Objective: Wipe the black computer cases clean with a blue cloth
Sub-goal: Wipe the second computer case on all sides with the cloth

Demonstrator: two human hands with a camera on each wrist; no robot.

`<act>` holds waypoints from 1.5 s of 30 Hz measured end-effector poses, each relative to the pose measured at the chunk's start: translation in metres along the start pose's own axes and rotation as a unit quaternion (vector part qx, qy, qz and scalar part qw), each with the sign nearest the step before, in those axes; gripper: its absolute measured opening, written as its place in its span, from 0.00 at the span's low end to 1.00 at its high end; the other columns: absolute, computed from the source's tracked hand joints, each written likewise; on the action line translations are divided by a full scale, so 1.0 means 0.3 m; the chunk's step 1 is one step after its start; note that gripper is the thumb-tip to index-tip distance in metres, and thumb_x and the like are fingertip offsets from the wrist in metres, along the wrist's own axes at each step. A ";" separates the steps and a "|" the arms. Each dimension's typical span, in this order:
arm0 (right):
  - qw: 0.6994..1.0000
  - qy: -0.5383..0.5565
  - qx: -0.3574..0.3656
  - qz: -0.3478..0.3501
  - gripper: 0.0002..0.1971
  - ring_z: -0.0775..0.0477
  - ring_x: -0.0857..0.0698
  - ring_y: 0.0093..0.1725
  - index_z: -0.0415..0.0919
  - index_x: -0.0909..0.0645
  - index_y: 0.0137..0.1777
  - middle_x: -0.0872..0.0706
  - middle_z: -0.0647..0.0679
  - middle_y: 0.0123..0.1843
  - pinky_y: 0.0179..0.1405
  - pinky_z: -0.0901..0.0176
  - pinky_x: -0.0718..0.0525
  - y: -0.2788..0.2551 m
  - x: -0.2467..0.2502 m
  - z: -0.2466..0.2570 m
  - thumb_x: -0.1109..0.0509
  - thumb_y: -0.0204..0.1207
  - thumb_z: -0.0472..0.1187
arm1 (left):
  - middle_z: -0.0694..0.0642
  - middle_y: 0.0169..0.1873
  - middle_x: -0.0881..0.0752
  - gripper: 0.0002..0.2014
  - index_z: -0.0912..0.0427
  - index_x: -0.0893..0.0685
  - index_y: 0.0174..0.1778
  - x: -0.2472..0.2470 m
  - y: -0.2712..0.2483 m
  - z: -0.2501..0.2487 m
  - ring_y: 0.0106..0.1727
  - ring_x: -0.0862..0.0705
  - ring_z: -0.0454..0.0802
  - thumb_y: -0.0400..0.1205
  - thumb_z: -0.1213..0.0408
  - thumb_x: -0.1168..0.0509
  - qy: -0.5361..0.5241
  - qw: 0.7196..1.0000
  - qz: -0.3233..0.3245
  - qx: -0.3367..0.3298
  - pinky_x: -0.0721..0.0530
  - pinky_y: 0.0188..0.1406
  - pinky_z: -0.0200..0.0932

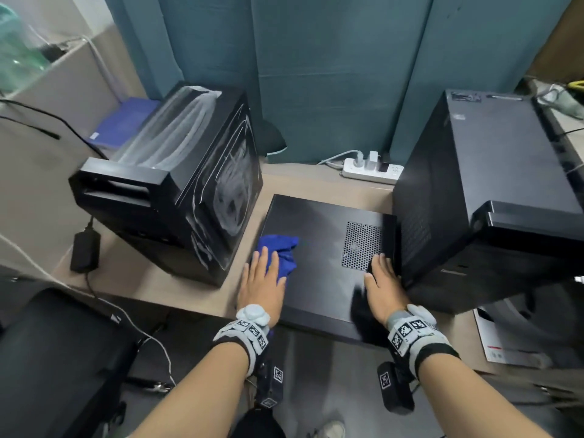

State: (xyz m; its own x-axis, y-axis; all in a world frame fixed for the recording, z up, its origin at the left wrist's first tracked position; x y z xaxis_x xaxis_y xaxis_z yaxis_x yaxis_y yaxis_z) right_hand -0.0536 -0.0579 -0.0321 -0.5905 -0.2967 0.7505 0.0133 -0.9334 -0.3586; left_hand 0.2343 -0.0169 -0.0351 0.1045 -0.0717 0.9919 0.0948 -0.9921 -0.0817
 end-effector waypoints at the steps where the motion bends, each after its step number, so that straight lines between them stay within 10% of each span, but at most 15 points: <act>1: 1.000 0.027 -0.002 0.000 0.30 0.51 0.56 0.90 0.40 0.50 0.91 0.55 0.48 0.92 0.89 0.43 0.59 0.006 -0.001 0.001 0.48 0.92 0.43 | 0.57 0.89 0.51 0.32 0.55 0.45 0.89 0.010 -0.001 0.050 0.89 0.52 0.56 0.89 0.48 0.49 0.005 1.000 -0.004 0.020 0.47 0.87 0.56; 7: 0.985 0.173 -0.018 -0.010 0.28 0.58 0.54 0.89 0.44 0.45 0.90 0.51 0.52 0.91 0.88 0.52 0.64 0.000 0.000 0.040 0.46 0.92 0.40 | 0.59 0.89 0.49 0.32 0.57 0.45 0.89 0.013 -0.010 -0.016 0.89 0.52 0.59 0.89 0.50 0.50 -0.011 0.999 0.005 0.034 0.47 0.87 0.60; 16: 0.959 0.277 -0.058 -0.004 0.35 0.70 0.63 0.80 0.49 0.59 0.91 0.60 0.60 0.89 0.72 0.74 0.75 -0.020 0.000 0.085 0.52 0.89 0.59 | 0.50 0.85 0.37 0.24 0.44 0.29 0.80 -0.033 -0.121 -0.606 0.87 0.44 0.59 0.86 0.49 0.44 -0.037 0.913 0.098 -0.393 0.45 0.86 0.62; 19: 0.953 0.296 -0.067 -0.008 0.30 0.67 0.63 0.83 0.46 0.61 0.90 0.63 0.53 0.91 0.63 0.86 0.76 -0.008 -0.005 0.090 0.54 0.94 0.50 | 0.50 0.88 0.42 0.28 0.44 0.36 0.84 -0.017 -0.021 -0.499 0.88 0.46 0.57 0.86 0.48 0.46 -0.004 0.932 0.078 -0.353 0.47 0.85 0.60; 21: 0.954 0.288 -0.078 -0.004 0.29 0.62 0.64 0.87 0.45 0.62 0.90 0.65 0.53 0.91 0.74 0.74 0.72 0.005 -0.019 0.091 0.55 0.94 0.46 | 0.51 0.89 0.46 0.29 0.46 0.39 0.87 -0.007 0.093 -0.383 0.89 0.47 0.57 0.88 0.47 0.50 0.001 0.960 0.066 -0.272 0.47 0.87 0.59; 25: 0.961 0.264 -0.083 -0.016 0.35 0.57 0.64 0.88 0.44 0.62 0.91 0.64 0.53 0.91 0.64 0.83 0.65 0.022 -0.009 0.114 0.54 0.88 0.53 | 0.54 0.89 0.53 0.31 0.49 0.47 0.90 0.025 0.322 -0.177 0.89 0.53 0.59 0.90 0.47 0.51 0.008 0.987 0.061 -0.149 0.50 0.87 0.60; 29: 0.923 0.377 -0.077 -0.025 0.28 0.56 0.61 0.89 0.46 0.58 0.91 0.61 0.54 0.91 0.84 0.59 0.68 0.021 0.002 0.097 0.54 0.94 0.45 | 0.57 0.89 0.57 0.32 0.53 0.51 0.90 0.037 0.430 -0.144 0.89 0.58 0.60 0.90 0.49 0.51 -0.033 0.997 0.058 -0.043 0.55 0.87 0.60; 37: 0.945 0.314 -0.092 -0.021 0.28 0.60 0.65 0.87 0.49 0.60 0.90 0.64 0.57 0.91 0.88 0.52 0.66 0.047 -0.031 0.079 0.55 0.94 0.50 | 0.54 0.89 0.53 0.31 0.52 0.47 0.89 -0.030 0.264 -0.520 0.89 0.56 0.58 0.89 0.48 0.55 0.017 0.921 0.125 -0.368 0.50 0.87 0.62; 42: 0.932 0.341 -0.116 -0.036 0.31 0.56 0.51 0.89 0.56 0.52 0.90 0.50 0.58 0.90 0.85 0.58 0.54 0.021 -0.002 0.083 0.52 0.90 0.62 | 0.54 0.89 0.58 0.31 0.50 0.53 0.90 0.021 0.543 -0.267 0.89 0.58 0.58 0.91 0.47 0.54 0.008 0.975 0.072 -0.210 0.54 0.87 0.60; 45: 0.935 0.331 -0.126 -0.030 0.37 0.64 0.60 0.88 0.66 0.56 0.89 0.58 0.64 0.90 0.87 0.46 0.62 0.014 -0.014 0.076 0.55 0.81 0.72 | 0.57 0.89 0.58 0.31 0.52 0.53 0.90 0.046 0.653 -0.162 0.89 0.59 0.59 0.91 0.50 0.53 -0.036 0.988 0.072 -0.131 0.52 0.87 0.60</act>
State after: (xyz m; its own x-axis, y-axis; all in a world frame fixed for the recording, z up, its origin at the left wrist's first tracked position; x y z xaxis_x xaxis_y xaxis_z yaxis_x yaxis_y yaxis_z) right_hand -0.0329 -0.0652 -0.0241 -0.9552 0.0232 0.2950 -0.1775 -0.8427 -0.5083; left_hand 0.2061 -0.2174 -0.0326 0.1692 -0.2154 0.9617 -0.1846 -0.9655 -0.1838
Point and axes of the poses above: each hand's wrist, its own y-axis towards the middle knuckle, its own x-axis out of the back of the hand, z = x × y, the point moved 7 cm from there along y, towards the middle knuckle
